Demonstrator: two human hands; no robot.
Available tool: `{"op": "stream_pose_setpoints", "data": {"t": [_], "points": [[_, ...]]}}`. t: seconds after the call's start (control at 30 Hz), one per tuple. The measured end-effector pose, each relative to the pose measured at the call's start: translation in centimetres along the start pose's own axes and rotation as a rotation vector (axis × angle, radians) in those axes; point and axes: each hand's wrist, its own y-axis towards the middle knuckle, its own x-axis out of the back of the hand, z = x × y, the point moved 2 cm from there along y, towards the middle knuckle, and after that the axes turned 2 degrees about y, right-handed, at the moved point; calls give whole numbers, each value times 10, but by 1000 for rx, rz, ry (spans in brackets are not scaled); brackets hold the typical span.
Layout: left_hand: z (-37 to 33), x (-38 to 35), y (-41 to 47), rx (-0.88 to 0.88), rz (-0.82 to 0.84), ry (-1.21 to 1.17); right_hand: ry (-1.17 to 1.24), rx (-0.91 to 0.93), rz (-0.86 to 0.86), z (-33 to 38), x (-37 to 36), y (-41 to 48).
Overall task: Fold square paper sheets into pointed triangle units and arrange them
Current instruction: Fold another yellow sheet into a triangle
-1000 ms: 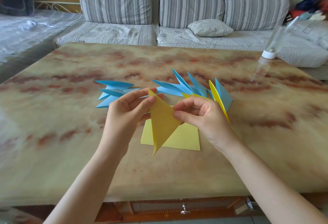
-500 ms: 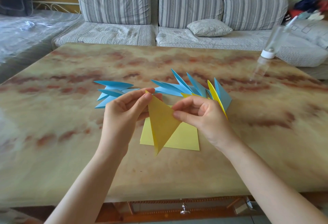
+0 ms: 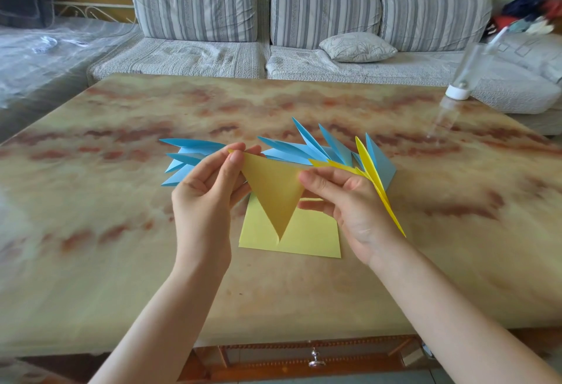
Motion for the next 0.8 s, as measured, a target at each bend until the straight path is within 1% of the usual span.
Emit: {"op": "stream_pose_setpoints", "data": {"t": [0.13, 0.3, 0.43, 0.5, 0.63, 0.73, 0.8], "points": [[0, -5, -5, 7, -24, -82, 12, 15, -45, 2, 0, 1], [4, -6, -7, 85, -51, -125, 61, -18, -63, 0, 0, 2], [7, -7, -10, 119, -79, -171, 113, -43, 8, 1, -5, 0], [8, -7, -11, 123, -93, -187, 97, -60, 36, 0, -7, -1], [9, -8, -13, 145, -103, -211, 52, -51, -27, -1, -6, 0], [11, -6, -9, 208, -77, -207, 34, -58, -32, 3, -3, 1], [11, -2, -4, 266, -34, -142, -14, -59, -42, 5, 0, 2]]}}
